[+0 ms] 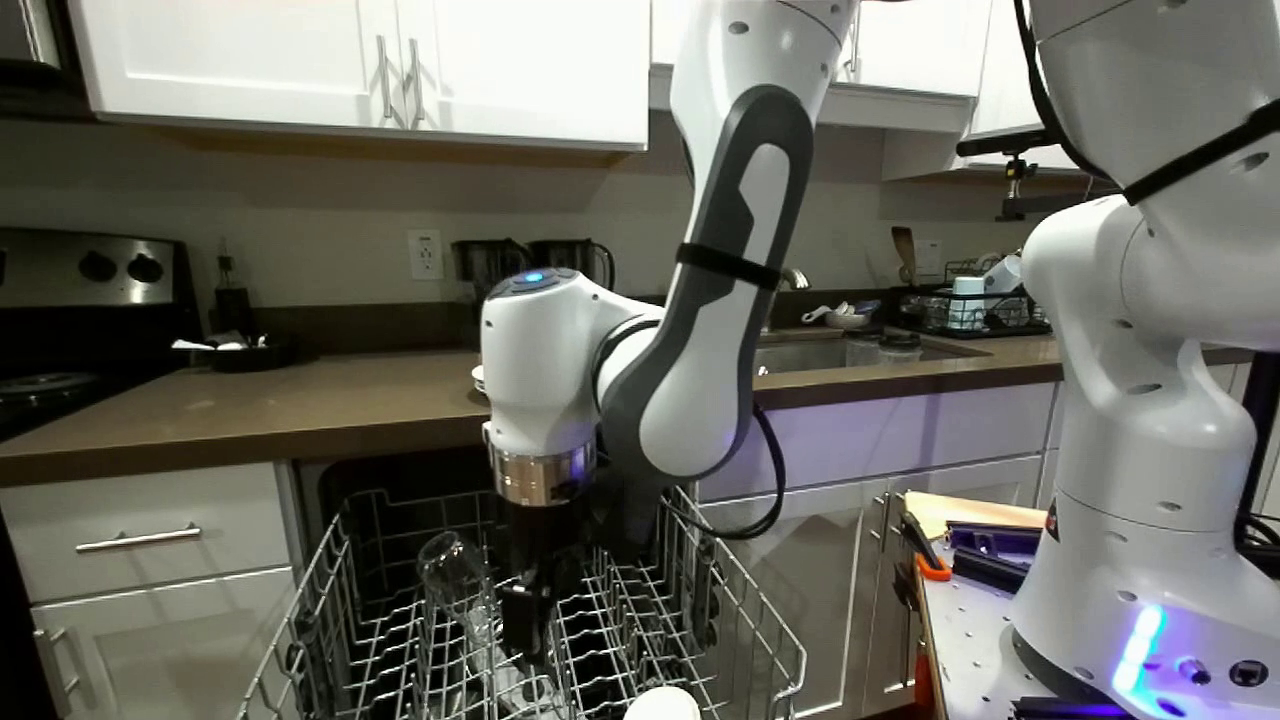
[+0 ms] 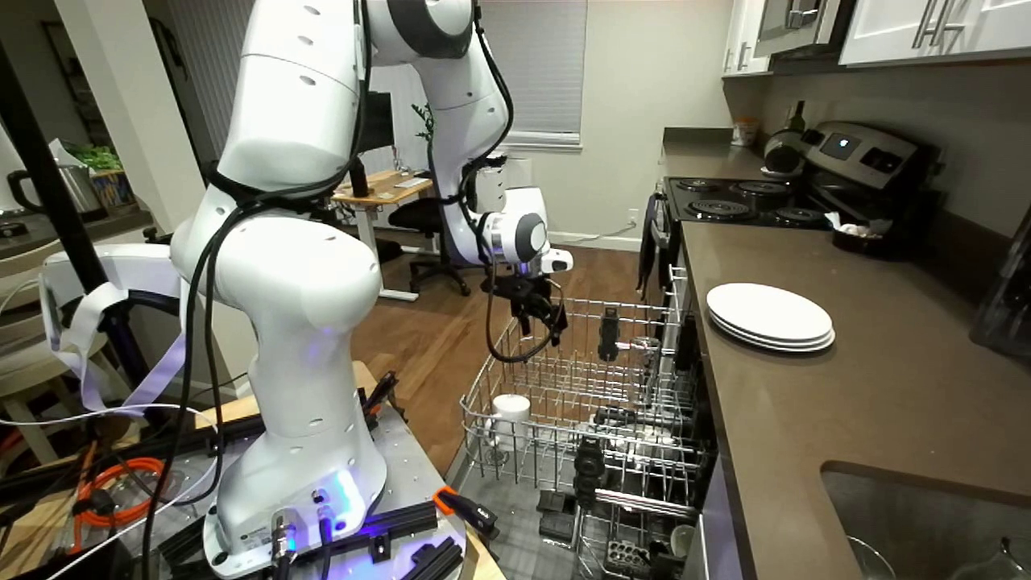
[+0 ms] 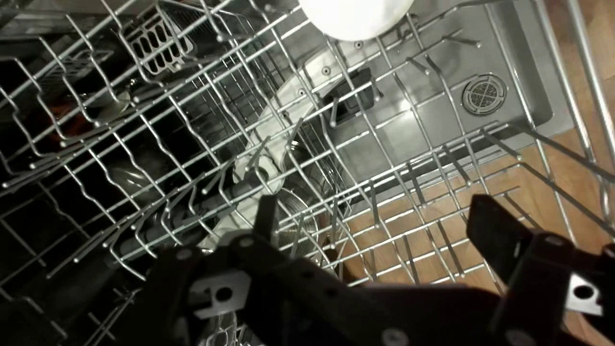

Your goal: Remove the white plate from the dishwasher and place it on the countertop, move the glass jar backwards, move the white mug to the left

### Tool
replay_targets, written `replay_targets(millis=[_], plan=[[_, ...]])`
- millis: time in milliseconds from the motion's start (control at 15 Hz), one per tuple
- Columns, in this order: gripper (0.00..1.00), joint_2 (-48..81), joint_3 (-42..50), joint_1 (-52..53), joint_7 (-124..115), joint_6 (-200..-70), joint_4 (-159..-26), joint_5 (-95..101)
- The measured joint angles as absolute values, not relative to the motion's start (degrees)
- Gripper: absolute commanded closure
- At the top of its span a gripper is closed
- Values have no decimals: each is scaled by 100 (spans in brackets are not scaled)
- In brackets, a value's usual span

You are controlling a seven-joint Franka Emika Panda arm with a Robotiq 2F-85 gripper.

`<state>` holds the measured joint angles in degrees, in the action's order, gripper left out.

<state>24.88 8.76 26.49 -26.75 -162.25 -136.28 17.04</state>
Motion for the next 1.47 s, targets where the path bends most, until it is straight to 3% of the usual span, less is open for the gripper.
replay_targets(millis=[533,1067,1467], plan=[[0,2852,1411,2744,-2767,-18015,-14574,1417],[0,3402,-173,1016,-1571,-18207,-14403,478],[0,3424,-279,892,-1470,-18065,-14335,387]])
